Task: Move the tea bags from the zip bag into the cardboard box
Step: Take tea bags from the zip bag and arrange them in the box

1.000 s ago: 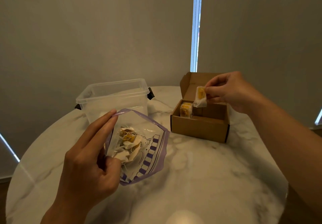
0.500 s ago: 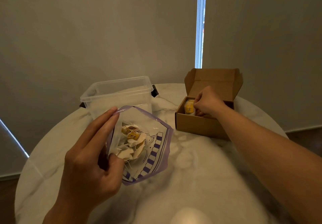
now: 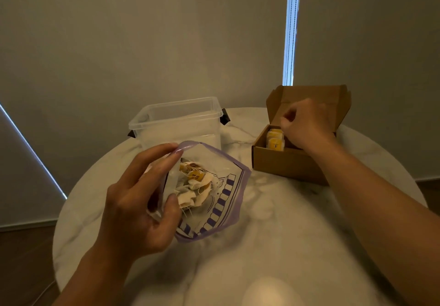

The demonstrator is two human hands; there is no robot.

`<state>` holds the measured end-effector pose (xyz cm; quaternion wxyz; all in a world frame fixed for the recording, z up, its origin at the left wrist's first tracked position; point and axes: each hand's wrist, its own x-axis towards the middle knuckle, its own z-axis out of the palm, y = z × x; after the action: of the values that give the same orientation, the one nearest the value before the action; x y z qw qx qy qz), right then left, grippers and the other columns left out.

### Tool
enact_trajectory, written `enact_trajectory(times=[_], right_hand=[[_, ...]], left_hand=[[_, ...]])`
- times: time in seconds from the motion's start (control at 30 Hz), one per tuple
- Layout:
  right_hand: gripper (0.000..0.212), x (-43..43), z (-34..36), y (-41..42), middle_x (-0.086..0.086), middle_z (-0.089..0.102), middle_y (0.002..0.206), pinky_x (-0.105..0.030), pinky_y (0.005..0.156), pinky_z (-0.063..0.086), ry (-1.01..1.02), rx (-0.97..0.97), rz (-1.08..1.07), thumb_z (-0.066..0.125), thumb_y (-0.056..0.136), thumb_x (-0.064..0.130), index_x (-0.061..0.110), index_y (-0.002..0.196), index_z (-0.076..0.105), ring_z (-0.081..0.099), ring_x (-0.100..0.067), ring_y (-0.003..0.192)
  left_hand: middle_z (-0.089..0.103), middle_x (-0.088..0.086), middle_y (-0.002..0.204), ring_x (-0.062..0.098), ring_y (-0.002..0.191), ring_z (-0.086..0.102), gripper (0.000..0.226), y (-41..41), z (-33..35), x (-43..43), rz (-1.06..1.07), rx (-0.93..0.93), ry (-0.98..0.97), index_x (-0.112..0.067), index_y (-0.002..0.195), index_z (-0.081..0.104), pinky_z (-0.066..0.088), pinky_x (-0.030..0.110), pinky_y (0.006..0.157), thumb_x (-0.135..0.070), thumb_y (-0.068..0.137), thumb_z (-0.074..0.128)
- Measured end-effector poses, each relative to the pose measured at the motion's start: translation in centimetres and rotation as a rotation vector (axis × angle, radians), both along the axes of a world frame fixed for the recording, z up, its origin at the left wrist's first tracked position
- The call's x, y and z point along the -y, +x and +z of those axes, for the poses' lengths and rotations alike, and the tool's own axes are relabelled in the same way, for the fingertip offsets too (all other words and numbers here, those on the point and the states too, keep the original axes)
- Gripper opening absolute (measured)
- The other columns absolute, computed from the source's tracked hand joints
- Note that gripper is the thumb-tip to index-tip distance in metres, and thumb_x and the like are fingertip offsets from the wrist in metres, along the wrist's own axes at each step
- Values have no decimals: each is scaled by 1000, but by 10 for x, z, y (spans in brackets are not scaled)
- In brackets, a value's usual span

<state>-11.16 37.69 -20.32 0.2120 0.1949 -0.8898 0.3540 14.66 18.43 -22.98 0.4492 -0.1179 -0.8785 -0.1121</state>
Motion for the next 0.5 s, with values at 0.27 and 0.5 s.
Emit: enact_trajectory(times=[0.27, 0.5], right_hand=[[10, -18, 15, 77, 5, 69, 67, -29, 61, 57, -331, 75, 328, 70, 88, 24, 18, 81, 75, 68, -12, 64], [10, -14, 20, 129, -6, 75, 79, -27, 65, 57, -186, 511, 988, 67, 86, 14, 8, 91, 74, 72, -18, 70]], left_hand=[[50, 8, 145, 19, 96, 65, 58, -8, -9, 14, -38, 19, -96, -3, 134, 53, 55, 24, 52, -17, 78, 51], [45, 1, 152, 35, 88, 68, 61, -15, -9, 16, -43, 48, -113, -6, 139, 51, 58, 42, 55, -17, 79, 52]])
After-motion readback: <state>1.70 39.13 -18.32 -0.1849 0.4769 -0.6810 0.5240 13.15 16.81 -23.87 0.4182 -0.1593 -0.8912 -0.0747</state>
